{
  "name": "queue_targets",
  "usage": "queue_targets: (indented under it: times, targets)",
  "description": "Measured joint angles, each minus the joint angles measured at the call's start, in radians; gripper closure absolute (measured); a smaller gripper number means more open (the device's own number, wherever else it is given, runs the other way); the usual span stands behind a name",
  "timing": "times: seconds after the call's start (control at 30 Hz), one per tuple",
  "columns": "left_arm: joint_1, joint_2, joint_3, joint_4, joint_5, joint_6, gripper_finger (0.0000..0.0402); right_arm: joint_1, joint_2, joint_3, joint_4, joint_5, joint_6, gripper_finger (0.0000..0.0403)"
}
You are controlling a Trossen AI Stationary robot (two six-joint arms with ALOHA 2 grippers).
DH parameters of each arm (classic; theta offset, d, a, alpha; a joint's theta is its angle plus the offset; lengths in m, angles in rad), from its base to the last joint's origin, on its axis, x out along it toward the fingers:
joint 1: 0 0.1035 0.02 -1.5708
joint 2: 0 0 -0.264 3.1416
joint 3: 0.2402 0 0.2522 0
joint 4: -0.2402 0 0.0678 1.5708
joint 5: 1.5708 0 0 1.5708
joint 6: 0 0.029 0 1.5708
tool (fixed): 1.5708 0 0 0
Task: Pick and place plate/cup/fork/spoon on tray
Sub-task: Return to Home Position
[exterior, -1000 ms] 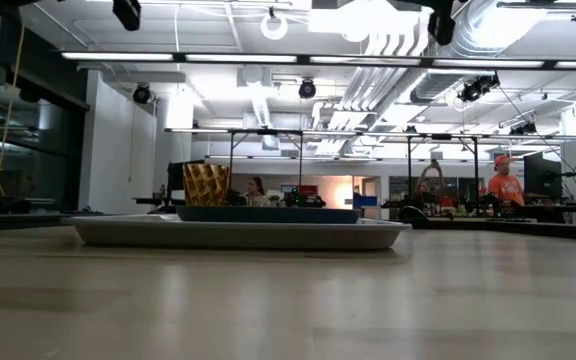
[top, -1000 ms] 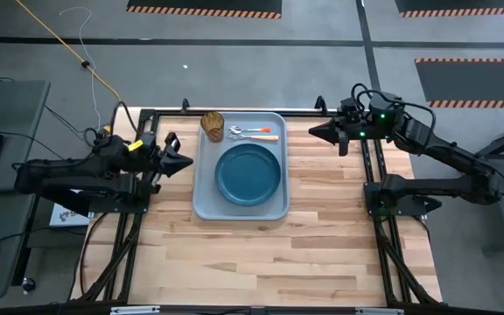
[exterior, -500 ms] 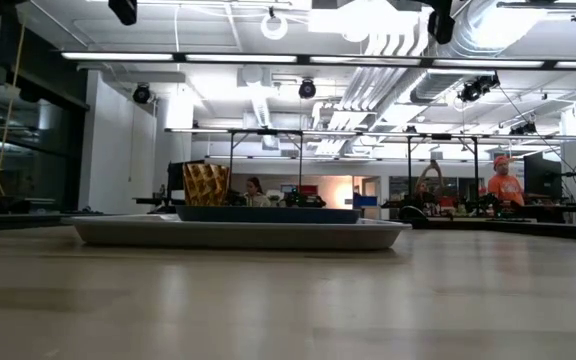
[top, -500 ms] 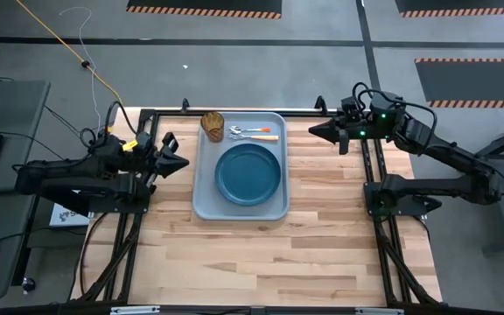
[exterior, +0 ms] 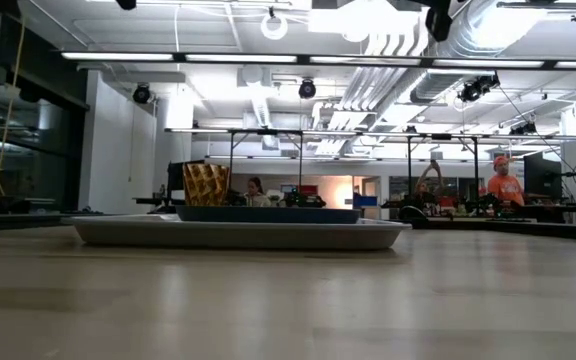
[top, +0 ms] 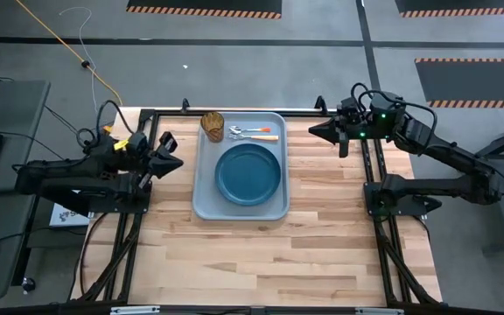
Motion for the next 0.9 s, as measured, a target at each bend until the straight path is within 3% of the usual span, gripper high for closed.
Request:
queue_targets:
  times: [0.33, 0.57, 0.9]
  targets:
    - [0.001, 0.000, 0.000, 0.088, -0.004, -0.026, 0.0401, 0.000, -0.043, 0.000, -0.001, -0.077, -0.053, 0.0402]
    - [0.001, 0.000, 0.000, 0.090, -0.012, -0.043, 0.0401, 0.000, -0.114, 0.000, 0.012, -0.076, -0.067, 0.0402]
    - [0.001, 0.000, 0.000, 0.091, -0.039, -0.075, 0.0402, 0.000, -0.116, -0.002, 0.051, -0.075, -0.040, 0.0402]
